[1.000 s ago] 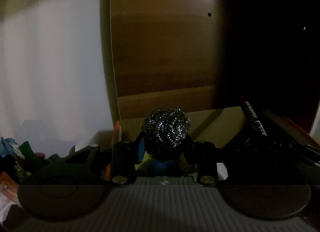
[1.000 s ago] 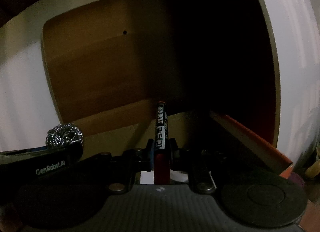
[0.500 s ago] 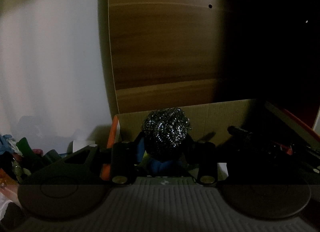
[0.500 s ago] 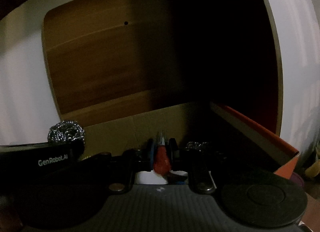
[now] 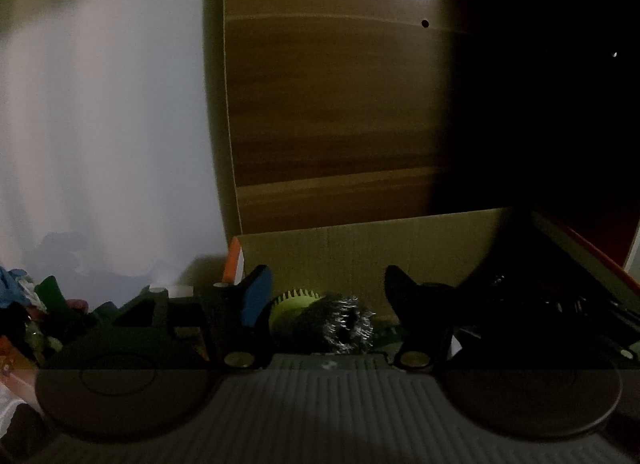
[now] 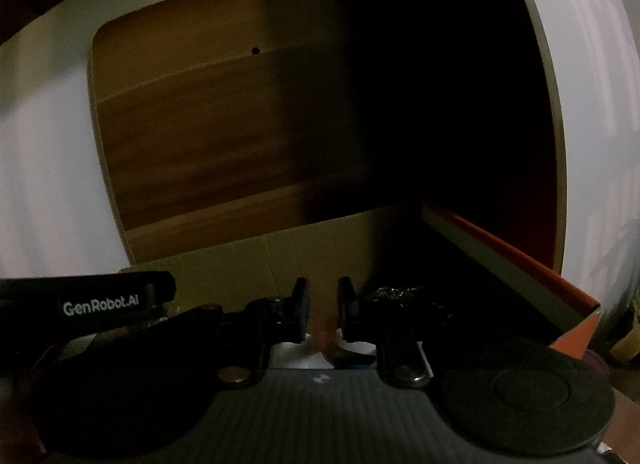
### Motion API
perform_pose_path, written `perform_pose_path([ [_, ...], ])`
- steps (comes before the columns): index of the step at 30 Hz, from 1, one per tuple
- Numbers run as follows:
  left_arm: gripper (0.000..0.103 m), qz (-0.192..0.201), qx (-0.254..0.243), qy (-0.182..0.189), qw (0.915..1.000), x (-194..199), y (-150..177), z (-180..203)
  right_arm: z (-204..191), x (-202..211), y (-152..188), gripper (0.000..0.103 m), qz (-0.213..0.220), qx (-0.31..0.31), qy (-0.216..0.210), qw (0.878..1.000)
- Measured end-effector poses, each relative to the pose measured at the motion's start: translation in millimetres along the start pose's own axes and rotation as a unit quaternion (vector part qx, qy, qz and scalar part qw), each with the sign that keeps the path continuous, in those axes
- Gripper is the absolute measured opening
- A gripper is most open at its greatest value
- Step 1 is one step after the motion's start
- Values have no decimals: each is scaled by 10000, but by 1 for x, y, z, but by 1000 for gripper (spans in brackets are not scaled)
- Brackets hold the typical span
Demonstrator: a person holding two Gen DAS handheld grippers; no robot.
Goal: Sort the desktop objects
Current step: 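Open the left gripper releasing the scrubber while the right gripper releases the marker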
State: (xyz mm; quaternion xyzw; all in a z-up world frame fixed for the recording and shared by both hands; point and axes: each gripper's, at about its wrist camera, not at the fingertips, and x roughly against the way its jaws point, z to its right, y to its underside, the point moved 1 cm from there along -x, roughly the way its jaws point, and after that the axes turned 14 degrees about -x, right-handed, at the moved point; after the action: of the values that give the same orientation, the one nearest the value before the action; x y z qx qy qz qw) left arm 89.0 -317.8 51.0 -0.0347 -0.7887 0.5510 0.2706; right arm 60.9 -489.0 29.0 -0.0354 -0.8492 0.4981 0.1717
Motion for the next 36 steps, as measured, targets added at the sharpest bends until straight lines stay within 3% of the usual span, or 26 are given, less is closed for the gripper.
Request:
perform_pose_path([
  [4, 81, 47, 22, -9, 10000, 1, 0, 0, 0, 0, 1, 15, 48, -26, -38, 10000],
  [7, 89, 78, 80, -136, 9998, 3, -1, -3, 0, 4, 0, 34, 188, -65, -33, 9998],
  [9, 96, 80, 215, -229, 9995, 3, -1, -8, 3, 5, -1, 52, 288, -126, 22, 9995],
  [14, 99, 46, 388, -313, 9987, 2, -1, -13, 7, 8, -4, 71, 419, -279, -73, 9987],
  [26, 103, 126, 376, -341, 9986, 7, -2, -16, 9, 6, -4, 83, 582, -352, -122, 9976],
  [32, 103, 252, 240, -544, 9979, 16, -4, -15, 11, 7, -7, 88, 528, -410, -117, 9977],
  [36, 103, 305, 259, -592, 9974, 25, -3, -21, 6, 16, -7, 99, 511, -393, -52, 9979],
])
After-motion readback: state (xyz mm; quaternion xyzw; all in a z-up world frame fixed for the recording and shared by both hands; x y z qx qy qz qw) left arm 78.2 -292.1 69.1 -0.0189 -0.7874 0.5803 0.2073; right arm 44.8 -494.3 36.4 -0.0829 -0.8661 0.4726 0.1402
